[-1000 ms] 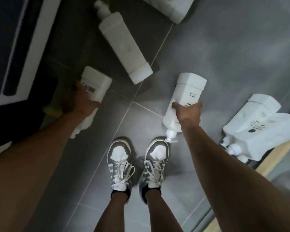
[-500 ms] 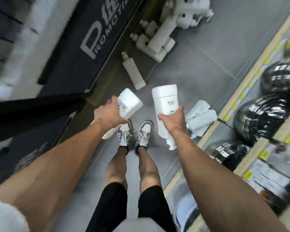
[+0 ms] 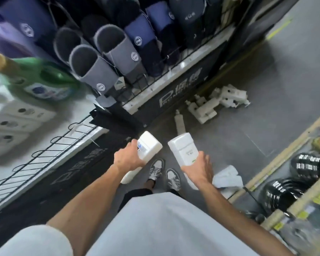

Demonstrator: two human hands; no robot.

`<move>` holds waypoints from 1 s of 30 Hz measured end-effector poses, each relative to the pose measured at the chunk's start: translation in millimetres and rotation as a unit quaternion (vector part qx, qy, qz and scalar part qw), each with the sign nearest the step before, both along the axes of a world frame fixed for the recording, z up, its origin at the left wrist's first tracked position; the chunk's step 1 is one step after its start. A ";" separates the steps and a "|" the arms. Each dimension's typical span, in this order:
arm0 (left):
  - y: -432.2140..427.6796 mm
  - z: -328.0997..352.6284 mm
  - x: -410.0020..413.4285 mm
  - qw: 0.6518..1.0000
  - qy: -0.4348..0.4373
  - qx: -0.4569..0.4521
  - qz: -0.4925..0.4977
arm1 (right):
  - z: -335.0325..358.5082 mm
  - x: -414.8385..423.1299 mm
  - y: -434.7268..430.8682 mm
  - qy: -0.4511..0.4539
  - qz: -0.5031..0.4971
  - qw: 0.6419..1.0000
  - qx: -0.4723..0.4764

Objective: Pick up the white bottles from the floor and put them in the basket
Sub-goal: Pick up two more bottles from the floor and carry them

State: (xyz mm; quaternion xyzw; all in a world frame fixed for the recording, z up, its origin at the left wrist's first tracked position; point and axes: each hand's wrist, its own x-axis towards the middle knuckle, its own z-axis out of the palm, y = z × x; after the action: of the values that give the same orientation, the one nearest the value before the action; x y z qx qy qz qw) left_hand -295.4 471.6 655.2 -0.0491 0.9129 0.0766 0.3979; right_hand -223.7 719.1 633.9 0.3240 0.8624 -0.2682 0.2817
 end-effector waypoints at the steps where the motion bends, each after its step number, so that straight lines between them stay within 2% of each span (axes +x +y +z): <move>1: -9.8 7.5 16.4 1.000 0.003 -0.011 0.025 | 5.2 5.1 -5.1 -0.006 0.033 0.999 -0.008; 4: -34.5 27.8 77.6 0.991 0.004 -0.035 0.131 | 14.5 24.9 -18.8 -0.016 0.146 0.989 -0.016; 8: -48.6 45.6 168.4 0.953 -0.003 -0.035 0.301 | 19.6 44.7 -34.3 -0.022 0.295 0.955 -0.031; 14: -57.5 69.3 251.7 0.889 0.046 -0.012 0.455 | 38.1 30.3 -66.5 0.048 0.511 0.858 -0.010; 19: -71.6 80.6 295.8 0.854 0.089 -0.023 0.512 | 58.8 1.0 -99.8 0.083 0.610 0.788 -0.021; 25: -105.9 87.9 338.3 0.834 0.102 -0.034 0.542 | 81.1 9.5 -154.2 0.103 0.632 0.768 -0.026; 30: -145.2 89.1 366.8 0.848 0.105 -0.054 0.517 | 89.2 41.2 -200.3 0.118 0.669 0.734 0.002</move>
State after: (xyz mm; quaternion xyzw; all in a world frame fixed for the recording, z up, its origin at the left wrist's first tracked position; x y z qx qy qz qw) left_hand 71.3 326.4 744.3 -0.5274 0.7944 0.2263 0.1987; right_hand -182.6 518.7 723.2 -0.3699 0.8837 -0.0449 0.2833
